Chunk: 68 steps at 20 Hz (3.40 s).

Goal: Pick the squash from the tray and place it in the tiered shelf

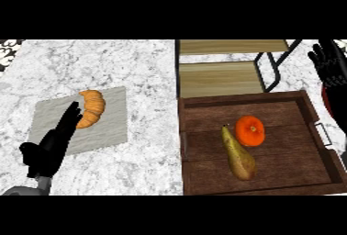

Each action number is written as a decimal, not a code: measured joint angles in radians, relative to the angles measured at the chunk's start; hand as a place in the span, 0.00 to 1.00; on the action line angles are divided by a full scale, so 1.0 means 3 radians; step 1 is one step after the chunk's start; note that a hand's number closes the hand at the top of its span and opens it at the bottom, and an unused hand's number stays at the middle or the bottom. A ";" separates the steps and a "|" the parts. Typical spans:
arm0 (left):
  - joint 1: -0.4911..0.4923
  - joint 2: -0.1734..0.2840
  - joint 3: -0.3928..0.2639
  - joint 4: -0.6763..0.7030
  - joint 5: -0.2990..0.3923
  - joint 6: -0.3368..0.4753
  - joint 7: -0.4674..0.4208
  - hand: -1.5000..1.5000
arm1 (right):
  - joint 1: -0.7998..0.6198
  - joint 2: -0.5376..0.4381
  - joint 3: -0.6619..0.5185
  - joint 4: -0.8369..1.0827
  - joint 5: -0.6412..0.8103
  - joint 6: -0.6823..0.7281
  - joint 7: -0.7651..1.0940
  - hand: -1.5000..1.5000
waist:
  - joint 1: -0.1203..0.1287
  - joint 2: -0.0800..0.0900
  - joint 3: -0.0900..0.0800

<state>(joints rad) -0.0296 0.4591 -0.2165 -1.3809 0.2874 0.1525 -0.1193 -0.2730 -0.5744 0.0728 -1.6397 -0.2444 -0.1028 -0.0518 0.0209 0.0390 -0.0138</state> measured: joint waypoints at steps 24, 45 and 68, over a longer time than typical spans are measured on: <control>-0.0601 -0.0454 -0.0278 -0.0072 -0.0463 0.0234 0.0288 0.50 | -0.0420 0.0268 -0.0377 0.2176 -0.0203 0.0803 -0.1022 0.00 | -0.0033 -0.0112 0.0052; -0.0600 -0.0582 -0.0184 -0.0018 -0.0595 0.0205 0.0332 0.50 | -0.0812 -0.0771 0.0568 0.0443 0.0580 0.1863 0.0947 0.00 | -0.0097 -0.0147 0.0040; -0.0525 -0.0859 0.0109 -0.0152 -0.0964 -0.0084 0.0462 0.50 | -0.0277 0.0039 0.0250 -0.0842 0.1294 0.2283 0.2110 0.00 | -0.0071 -0.0132 0.0046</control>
<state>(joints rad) -0.1871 0.2014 -0.1838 -1.4264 -0.0017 0.1275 0.0194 -0.3560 -0.5627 0.1477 -1.8922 0.1437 0.5821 0.5812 -0.0003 -0.0006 -0.0001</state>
